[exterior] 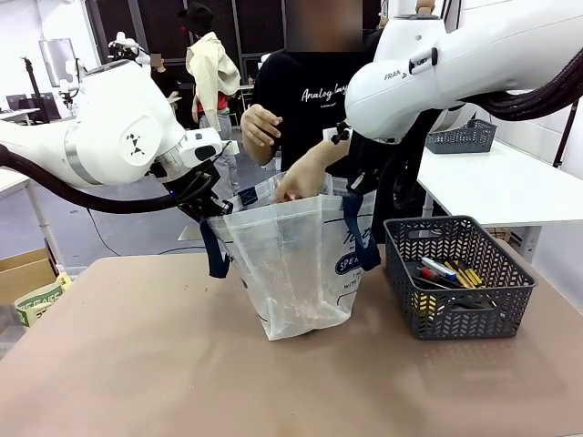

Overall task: Transfer purchased items from the store into the shopping bag.
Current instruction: Move the Reusable shopping bag to the right side of the table.

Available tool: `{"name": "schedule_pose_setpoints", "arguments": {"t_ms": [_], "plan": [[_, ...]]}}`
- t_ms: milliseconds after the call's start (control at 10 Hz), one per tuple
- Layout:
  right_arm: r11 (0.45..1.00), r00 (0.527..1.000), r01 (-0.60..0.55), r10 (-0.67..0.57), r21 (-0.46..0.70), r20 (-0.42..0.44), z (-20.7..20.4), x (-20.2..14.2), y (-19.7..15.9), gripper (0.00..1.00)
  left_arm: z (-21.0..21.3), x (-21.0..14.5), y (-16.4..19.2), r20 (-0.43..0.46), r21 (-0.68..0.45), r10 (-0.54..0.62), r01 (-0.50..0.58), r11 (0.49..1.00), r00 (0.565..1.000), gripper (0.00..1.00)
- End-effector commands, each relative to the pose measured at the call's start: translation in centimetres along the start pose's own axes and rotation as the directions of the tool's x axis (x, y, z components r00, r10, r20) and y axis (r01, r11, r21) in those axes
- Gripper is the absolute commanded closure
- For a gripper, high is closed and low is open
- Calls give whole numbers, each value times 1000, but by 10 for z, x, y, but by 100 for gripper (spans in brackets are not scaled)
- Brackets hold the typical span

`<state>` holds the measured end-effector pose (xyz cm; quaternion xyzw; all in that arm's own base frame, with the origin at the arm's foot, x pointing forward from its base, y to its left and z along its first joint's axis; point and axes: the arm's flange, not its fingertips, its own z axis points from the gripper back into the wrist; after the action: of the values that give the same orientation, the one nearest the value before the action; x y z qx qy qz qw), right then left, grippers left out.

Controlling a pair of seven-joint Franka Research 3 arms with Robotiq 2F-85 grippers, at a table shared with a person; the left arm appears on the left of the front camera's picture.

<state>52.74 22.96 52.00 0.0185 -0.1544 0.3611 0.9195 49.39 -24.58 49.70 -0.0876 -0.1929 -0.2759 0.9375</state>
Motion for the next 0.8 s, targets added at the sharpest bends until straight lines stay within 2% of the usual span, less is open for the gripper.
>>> {"name": "schedule_pose_setpoints", "arguments": {"t_ms": [0,700], "plan": [[1000,1000,2,-2,-1,0,0,0,-1,100,0,0,2,0,1,5,-5,1000,1000,100],[1000,1000,2,-2,-1,0,0,0,-1,100,0,0,2,0,1,5,-5,1000,1000,100]]}}
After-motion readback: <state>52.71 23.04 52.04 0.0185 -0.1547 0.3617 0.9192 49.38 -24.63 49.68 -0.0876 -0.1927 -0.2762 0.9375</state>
